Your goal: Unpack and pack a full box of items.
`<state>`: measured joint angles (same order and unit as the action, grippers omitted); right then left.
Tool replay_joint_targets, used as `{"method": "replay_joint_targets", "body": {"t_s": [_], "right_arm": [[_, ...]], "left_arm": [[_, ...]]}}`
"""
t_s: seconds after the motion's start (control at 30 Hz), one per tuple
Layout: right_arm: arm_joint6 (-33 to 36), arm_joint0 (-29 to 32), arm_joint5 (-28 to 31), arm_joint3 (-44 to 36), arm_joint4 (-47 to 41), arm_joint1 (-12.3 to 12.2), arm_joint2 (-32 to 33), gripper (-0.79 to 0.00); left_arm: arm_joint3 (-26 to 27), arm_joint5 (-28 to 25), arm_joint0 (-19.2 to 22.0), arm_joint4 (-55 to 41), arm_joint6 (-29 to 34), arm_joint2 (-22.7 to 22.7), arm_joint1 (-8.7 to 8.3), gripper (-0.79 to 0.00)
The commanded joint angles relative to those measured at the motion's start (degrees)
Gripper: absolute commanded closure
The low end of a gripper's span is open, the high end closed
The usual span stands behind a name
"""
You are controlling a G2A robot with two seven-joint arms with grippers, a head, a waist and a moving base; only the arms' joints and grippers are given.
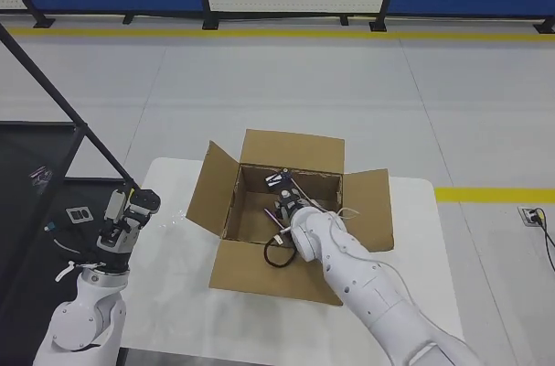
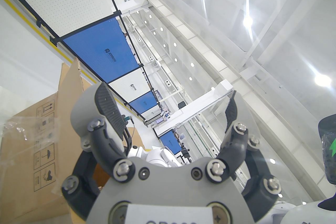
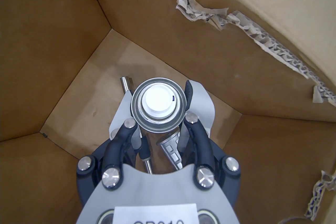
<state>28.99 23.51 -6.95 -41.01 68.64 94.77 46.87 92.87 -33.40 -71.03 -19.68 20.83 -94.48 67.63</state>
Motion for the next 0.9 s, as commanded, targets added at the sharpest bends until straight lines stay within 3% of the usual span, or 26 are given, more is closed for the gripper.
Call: {"method": "replay_joint_targets", "body": {"t_s": [0.0,0.4,0.53,0.67,0.8,0.87], "right_arm": [[-0.57,-0.50,0.26,1.37,-0.38,0.42,-0.14,-0.348],[-2.32,-2.51,0.94,5.74,-0.57,1.92,-0.02,-0.400],[-3.43,-2.50,0.40,4.66,-0.44,1.87,0.87,-0.489],[-5.46,-1.07,-0.44,-0.65,-0.40,0.81,3.67,-0.557],[-5.87,3.31,-0.74,-11.13,2.31,-1.37,7.75,-0.625],[-4.99,6.81,-0.60,-18.40,4.28,-2.65,10.30,-0.763]], "left_arm": [[0.00,0.00,0.00,0.00,0.00,0.00,0.00,-0.785],[0.00,0.00,0.00,0.00,0.00,0.00,0.00,-0.785],[0.00,0.00,0.00,0.00,0.00,0.00,0.00,-0.785],[0.06,0.57,-0.17,0.23,-0.05,0.04,-0.01,-0.785],[0.17,3.11,-0.56,1.79,1.18,0.16,-0.14,-0.785],[-0.24,4.20,-0.34,2.92,1.21,0.38,-0.17,-0.785]]}}
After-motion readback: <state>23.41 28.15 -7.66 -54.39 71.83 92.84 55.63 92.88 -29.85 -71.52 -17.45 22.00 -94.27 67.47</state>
